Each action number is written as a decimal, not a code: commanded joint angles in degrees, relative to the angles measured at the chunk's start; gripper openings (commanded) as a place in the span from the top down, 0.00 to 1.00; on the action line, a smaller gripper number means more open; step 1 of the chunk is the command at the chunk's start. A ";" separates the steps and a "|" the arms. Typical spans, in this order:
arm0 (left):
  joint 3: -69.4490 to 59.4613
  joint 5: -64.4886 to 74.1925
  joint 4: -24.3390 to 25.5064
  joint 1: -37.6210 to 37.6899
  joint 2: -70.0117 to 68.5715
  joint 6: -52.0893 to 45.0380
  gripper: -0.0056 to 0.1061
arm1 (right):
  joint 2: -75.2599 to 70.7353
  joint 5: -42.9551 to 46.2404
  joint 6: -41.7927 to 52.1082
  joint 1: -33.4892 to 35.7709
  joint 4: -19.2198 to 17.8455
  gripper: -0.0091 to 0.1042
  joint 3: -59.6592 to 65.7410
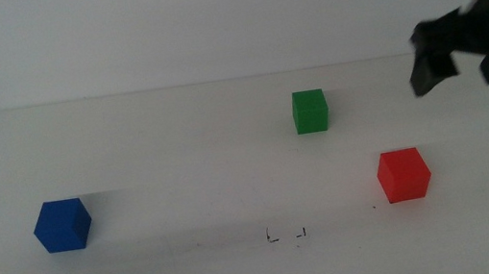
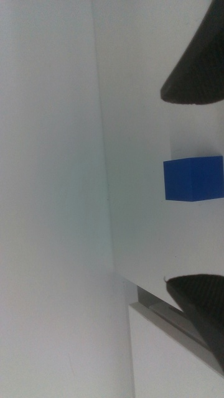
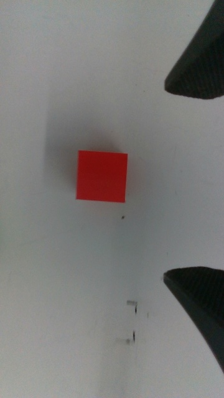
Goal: Stack red cubes first, then green, then blue cubes in a specific spot.
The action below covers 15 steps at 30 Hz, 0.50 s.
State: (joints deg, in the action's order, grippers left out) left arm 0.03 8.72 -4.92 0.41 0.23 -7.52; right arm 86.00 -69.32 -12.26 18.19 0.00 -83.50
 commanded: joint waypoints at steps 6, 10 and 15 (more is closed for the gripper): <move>-0.03 -0.84 -0.02 -0.15 -0.23 -0.02 0.11 | 10.90 0.09 -0.84 0.08 -0.92 0.13 -0.95; -0.03 -0.84 -0.02 -0.15 -0.23 -0.02 0.11 | 14.96 3.23 -0.84 0.08 -0.92 0.13 -0.95; -0.03 -0.84 -0.02 -0.15 -0.23 -0.02 0.11 | 19.18 6.60 -1.09 0.08 -0.92 0.13 -0.95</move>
State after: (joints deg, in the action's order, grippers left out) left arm 0.03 8.72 -4.92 0.41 0.23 -7.52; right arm 104.31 -63.85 -12.99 18.18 0.00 -84.11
